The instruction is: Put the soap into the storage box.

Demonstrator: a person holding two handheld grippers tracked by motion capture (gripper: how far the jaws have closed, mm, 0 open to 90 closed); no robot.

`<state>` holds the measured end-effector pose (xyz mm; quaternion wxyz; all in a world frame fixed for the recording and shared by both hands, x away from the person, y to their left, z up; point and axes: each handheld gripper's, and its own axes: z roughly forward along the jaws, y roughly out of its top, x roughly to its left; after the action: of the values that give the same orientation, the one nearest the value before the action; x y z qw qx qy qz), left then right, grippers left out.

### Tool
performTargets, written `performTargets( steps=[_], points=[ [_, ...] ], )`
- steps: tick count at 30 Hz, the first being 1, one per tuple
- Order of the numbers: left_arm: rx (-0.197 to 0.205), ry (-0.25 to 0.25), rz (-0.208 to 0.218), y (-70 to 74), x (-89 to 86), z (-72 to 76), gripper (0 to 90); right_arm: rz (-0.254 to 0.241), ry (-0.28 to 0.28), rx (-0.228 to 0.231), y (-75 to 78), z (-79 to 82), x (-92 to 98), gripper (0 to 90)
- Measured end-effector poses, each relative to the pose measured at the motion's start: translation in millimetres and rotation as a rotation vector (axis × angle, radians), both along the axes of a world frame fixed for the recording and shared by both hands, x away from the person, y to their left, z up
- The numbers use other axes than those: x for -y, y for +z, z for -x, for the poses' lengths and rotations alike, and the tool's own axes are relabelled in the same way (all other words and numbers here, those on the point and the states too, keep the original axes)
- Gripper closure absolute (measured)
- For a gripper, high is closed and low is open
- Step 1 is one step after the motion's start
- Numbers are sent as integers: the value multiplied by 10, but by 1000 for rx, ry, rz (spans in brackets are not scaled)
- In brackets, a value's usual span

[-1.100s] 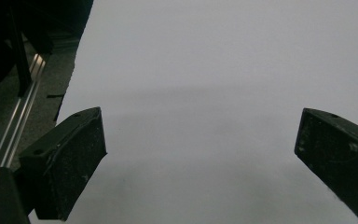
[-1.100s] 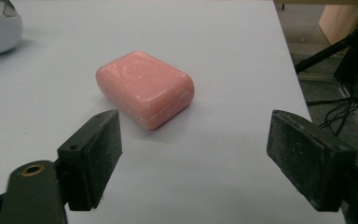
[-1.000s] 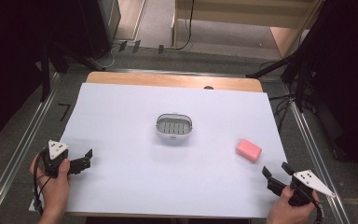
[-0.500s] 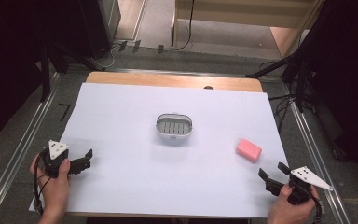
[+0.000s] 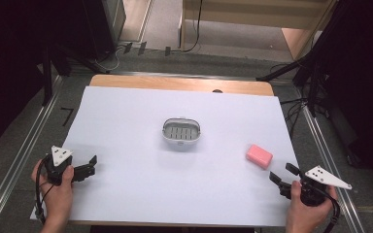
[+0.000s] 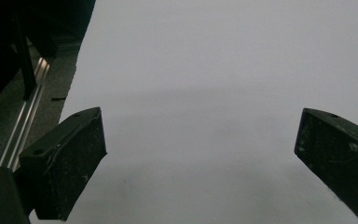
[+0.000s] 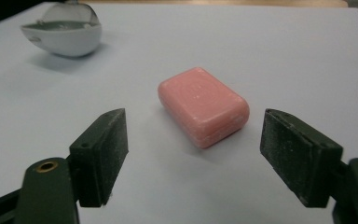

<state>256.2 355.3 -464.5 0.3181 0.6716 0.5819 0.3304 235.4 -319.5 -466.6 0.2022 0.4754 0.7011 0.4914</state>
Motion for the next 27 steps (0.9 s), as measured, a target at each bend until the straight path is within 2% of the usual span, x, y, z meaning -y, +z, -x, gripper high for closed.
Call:
performTargets(
  steps=[2, 3, 5, 7, 8, 12, 17, 19, 22, 23, 27],
  points=[
    [3, -3, -3, -2, 7, 2, 25, 36, 32, -24, 19, -75, -20, 271],
    [0, -2, -8, 0, 10, 4, 25, 36, 32, -24, 19, -75, -20, 271],
    [-1, -3, -9, 0, 8, 2, 25, 99, 47, -45, 45, -140, -61, 293],
    [-1, -4, -6, 0, 7, 1, 25, 162, 98, -70, 98, -228, -109, 299],
    [-4, -3, -9, 1, 8, 2, 25, 162, 98, -70, 98, -228, -109, 299],
    [0, -3, -13, -1, 13, 3, 25, 252, 155, -99, 191, -348, -160, 305],
    [0, -5, -10, 3, 8, 8, 25, 311, 201, -144, 262, -499, -221, 307],
    [1, -7, -11, 1, 9, 7, 25, 366, 218, -149, 296, -551, -261, 314],
    [1, -7, -13, 1, 10, 7, 25, 427, 270, -190, 338, -686, -337, 312],
    [2, -8, -12, 0, 10, 6, 25, 427, 270, -190, 338, -686, -337, 312],
    [2, -8, -12, 0, 9, 5, 25, 491, 314, -256, 335, -839, -387, 311]
  ],
)
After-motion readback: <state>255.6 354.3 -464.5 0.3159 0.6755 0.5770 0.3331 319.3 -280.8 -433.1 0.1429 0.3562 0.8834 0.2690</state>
